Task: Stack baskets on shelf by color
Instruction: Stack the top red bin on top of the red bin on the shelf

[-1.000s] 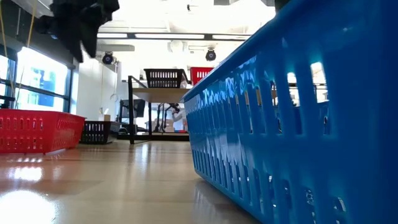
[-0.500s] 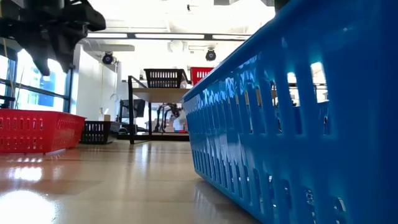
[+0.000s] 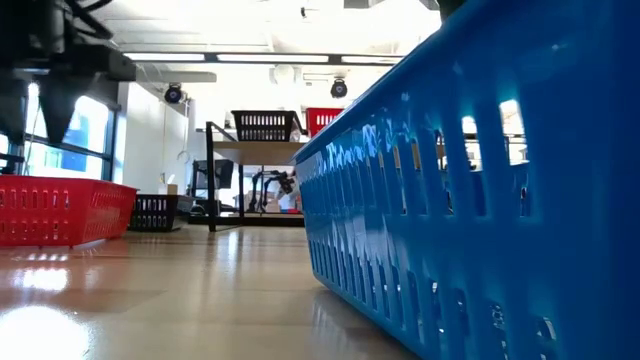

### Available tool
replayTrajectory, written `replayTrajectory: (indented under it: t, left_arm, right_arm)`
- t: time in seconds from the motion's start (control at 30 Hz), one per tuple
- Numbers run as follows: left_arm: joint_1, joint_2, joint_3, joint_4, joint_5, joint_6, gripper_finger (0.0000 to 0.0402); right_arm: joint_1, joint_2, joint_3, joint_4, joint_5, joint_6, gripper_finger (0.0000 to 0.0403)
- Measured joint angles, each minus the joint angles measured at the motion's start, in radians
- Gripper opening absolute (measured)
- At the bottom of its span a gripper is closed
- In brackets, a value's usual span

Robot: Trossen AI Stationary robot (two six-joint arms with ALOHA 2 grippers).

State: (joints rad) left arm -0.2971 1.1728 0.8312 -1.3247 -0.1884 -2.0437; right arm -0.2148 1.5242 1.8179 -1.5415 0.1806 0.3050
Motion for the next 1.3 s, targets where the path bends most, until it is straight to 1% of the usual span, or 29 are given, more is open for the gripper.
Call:
replayTrajectory:
  t: [0.2,0.33,0.43,0.67,0.83,0.97,1.07,1.23,1.3]
  left_arm:
    - [-0.035,0.000,-0.051,0.019,0.025,-0.085,0.0172]
    - [-0.053,0.003,-0.084,0.077,0.042,-0.140,0.0172]
    - [-0.060,0.018,-0.107,0.130,0.046,-0.154,0.0172]
    - [-0.061,0.079,-0.142,0.146,0.096,-0.179,0.0172]
    - [-0.060,0.117,-0.141,0.169,0.099,-0.179,0.0168]
    - [-0.060,0.143,-0.141,0.185,0.102,-0.173,0.0138]
    - [-0.060,0.158,-0.141,0.197,0.102,-0.165,0.0100]
    - [-0.060,0.165,-0.141,0.201,0.095,-0.144,0.0026]
    - [-0.060,0.164,-0.140,0.206,0.082,-0.141,0.0009]
  right_arm:
    - [-0.009,0.000,0.000,0.031,-0.001,0.000,0.0110]
    - [-0.008,0.000,0.000,0.051,-0.007,-0.021,0.0110]
    - [-0.008,0.000,0.000,0.057,-0.024,-0.024,0.0110]
    - [-0.008,0.000,0.000,0.059,-0.035,-0.037,0.0110]
    - [-0.008,0.000,0.000,0.059,-0.034,-0.045,0.0110]
    - [-0.008,0.000,0.000,0.059,-0.034,-0.045,0.0110]
    - [-0.008,0.000,0.000,0.059,-0.034,-0.045,0.0110]
    - [-0.008,0.000,0.000,0.059,-0.034,-0.056,0.0110]
    - [-0.008,0.000,0.000,0.059,-0.034,-0.056,0.0110]
